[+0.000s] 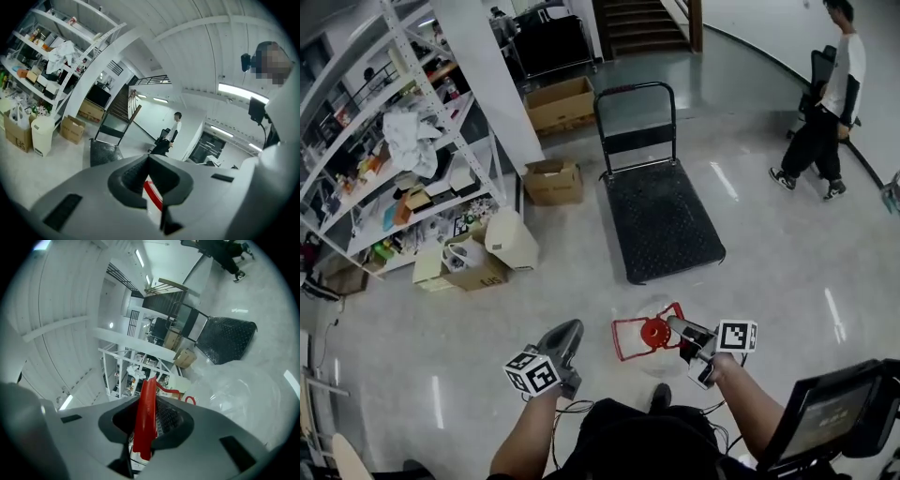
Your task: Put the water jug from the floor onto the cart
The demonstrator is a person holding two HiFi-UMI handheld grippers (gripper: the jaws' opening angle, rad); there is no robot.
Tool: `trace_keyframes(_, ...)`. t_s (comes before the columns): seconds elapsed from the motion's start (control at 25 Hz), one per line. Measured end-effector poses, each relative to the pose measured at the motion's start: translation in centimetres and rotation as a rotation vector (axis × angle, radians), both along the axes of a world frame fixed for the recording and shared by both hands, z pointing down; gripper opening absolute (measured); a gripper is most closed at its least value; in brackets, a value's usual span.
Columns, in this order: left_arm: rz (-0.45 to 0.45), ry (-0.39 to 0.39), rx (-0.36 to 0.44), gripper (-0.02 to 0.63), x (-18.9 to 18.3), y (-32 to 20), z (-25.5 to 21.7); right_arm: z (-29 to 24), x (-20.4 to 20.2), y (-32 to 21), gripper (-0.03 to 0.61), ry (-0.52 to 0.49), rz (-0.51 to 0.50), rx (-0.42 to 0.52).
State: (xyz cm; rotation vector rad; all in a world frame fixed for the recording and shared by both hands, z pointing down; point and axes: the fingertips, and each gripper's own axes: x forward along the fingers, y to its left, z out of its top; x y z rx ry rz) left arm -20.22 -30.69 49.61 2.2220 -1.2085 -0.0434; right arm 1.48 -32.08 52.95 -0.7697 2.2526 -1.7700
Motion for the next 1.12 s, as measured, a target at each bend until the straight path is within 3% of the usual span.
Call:
trace_keyframes(0.16,-0.015,-0.001,0.04,-0.006,1.0,-5.5,-2.1,-2.6,0.3,-7.2,0.071,-0.034,-0.024,0.076)
trace_keyframes(0.48,0.039,0.023,0.1,-0.006,1.3,-19.1,-3.6,-5.3,0.9,-22.4,0.069,-0.021,0.044,0.134)
trace_keyframes(0.8,0.097,0.046,0.121,-0.006,-0.3,-33.1,-5.1,-6.4,0.0,-37.1,0.067,0.005,0.127,0.143)
trace_keyframes(1.12,0.065,0.019,0.103,-0.006,0.0,-45.1,-5.0,-5.0,-1.4,-51.3,0.067,-0.033,0.095,0.108)
